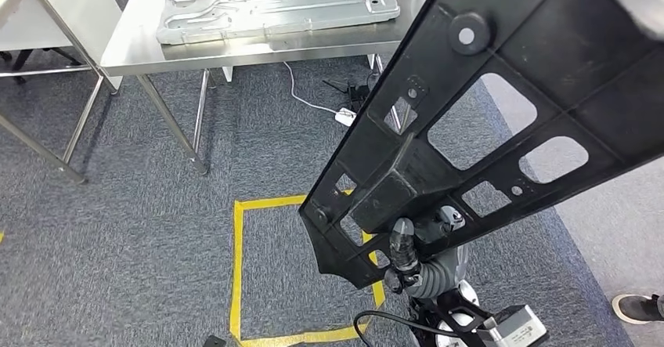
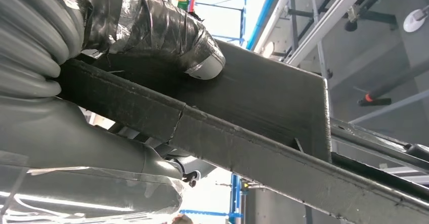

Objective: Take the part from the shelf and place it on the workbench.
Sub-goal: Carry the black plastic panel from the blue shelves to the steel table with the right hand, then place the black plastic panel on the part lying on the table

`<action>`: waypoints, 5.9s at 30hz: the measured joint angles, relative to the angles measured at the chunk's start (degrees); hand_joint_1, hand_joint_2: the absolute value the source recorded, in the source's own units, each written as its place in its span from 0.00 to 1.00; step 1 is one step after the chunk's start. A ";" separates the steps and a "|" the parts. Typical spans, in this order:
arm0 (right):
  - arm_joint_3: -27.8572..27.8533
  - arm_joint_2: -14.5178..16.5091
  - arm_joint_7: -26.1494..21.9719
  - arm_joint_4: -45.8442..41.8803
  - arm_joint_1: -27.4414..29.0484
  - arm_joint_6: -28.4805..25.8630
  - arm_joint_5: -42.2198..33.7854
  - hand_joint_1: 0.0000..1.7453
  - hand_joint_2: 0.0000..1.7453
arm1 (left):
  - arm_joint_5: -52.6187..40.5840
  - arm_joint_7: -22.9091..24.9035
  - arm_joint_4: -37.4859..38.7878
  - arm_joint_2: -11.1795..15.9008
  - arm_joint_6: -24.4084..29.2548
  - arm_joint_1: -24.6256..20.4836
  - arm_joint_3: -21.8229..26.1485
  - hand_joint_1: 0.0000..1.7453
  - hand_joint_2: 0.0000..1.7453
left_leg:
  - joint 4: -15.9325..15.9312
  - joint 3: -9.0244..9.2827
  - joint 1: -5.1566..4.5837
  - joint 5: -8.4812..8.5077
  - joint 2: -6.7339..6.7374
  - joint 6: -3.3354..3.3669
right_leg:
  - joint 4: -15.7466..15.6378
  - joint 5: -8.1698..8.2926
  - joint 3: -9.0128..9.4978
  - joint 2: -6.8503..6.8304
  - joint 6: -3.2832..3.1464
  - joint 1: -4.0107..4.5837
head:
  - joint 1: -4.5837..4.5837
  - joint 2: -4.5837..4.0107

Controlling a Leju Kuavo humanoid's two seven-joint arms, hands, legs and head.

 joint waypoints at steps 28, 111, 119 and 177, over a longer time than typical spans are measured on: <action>-0.02 0.00 -0.06 0.71 0.06 0.08 -0.19 1.00 1.00 | 0.91 -0.02 -0.15 0.19 0.03 -0.26 -1.25 0.00 1.00 | -5.14 4.79 -0.14 -1.04 0.10 -0.22 | -0.11 1.25 -1.04 0.18 -0.21 0.03 | -0.04 0.00; 0.18 1.29 0.21 3.71 -0.47 0.74 0.60 1.00 1.00 | 5.19 -0.98 -0.31 1.39 -0.01 1.26 -4.20 0.00 1.00 | -15.54 10.31 -1.02 5.02 -0.35 3.73 | 5.97 -0.53 -4.93 0.41 1.98 0.24 | 0.48 0.00; 0.26 1.47 0.26 3.76 -0.79 0.76 0.70 1.00 1.00 | 5.19 -0.87 -0.31 1.48 -0.10 0.89 -4.35 0.00 1.00 | -9.17 7.89 -0.85 2.46 -0.36 1.16 | -0.57 2.41 -1.64 0.24 -0.16 -0.06 | 0.00 0.01; 0.01 -1.88 11.77 2.50 -1.62 -5.15 14.02 1.00 1.00 | 8.96 -1.13 -0.28 -0.03 0.80 1.78 -7.02 0.00 1.00 | -15.76 12.29 -0.28 3.16 -0.04 0.97 | 0.86 2.92 -3.18 0.25 0.65 0.40 | 0.25 0.01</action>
